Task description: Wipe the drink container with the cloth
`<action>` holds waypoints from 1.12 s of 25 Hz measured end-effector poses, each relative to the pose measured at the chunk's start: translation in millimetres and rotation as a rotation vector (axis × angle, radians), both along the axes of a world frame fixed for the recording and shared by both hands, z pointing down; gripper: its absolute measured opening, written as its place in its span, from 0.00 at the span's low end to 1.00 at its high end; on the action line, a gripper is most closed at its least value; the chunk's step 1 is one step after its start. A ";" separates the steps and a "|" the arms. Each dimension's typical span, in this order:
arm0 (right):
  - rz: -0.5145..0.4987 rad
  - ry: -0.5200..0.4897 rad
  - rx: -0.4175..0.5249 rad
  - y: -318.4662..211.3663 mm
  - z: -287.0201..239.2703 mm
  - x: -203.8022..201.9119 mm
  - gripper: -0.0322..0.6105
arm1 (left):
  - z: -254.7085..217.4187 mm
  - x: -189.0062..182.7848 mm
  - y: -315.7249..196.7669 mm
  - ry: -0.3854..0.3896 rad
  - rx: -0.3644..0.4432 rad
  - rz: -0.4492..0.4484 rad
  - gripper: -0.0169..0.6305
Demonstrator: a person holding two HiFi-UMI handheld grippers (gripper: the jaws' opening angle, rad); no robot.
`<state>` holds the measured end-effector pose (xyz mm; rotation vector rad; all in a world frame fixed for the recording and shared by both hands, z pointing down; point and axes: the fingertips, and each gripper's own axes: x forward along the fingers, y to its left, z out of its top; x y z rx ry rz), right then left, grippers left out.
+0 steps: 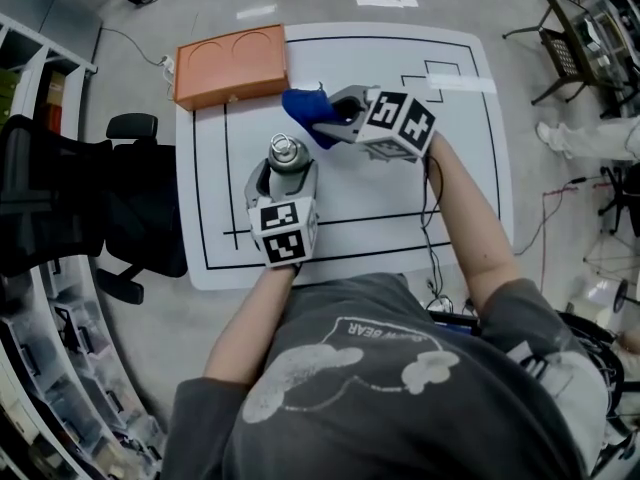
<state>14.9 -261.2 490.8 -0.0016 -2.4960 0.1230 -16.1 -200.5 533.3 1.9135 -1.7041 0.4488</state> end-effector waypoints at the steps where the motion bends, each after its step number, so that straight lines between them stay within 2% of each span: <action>1: -0.005 -0.003 0.001 -0.3 -1.5 -1.5 0.12 | -0.1 0.1 0.4 -0.002 0.004 0.011 0.55; 6: -0.016 0.028 -0.007 -2.8 -3.5 -5.9 0.12 | -0.7 -0.3 2.2 -0.005 0.025 0.154 0.55; 11: -0.013 -0.008 -0.026 -9.3 -12.2 -11.5 0.12 | 1.2 -3.4 4.4 0.008 0.053 0.391 0.54; 18: -0.108 -0.019 -0.071 1.9 -11.4 -20.1 0.12 | 0.4 -4.3 6.5 0.020 0.076 0.746 0.54; 22: -0.202 -0.037 -0.129 20.6 -12.3 -26.9 0.12 | -0.3 -4.3 5.7 0.025 0.074 0.927 0.54; 25: -0.250 -0.034 -0.165 33.5 -9.5 -31.1 0.12 | -0.9 -4.9 6.3 0.021 0.065 1.033 0.54; 28: -0.253 -0.006 -0.163 34.3 -0.5 -34.4 0.12 | -1.4 -4.5 6.7 0.015 0.055 1.095 0.54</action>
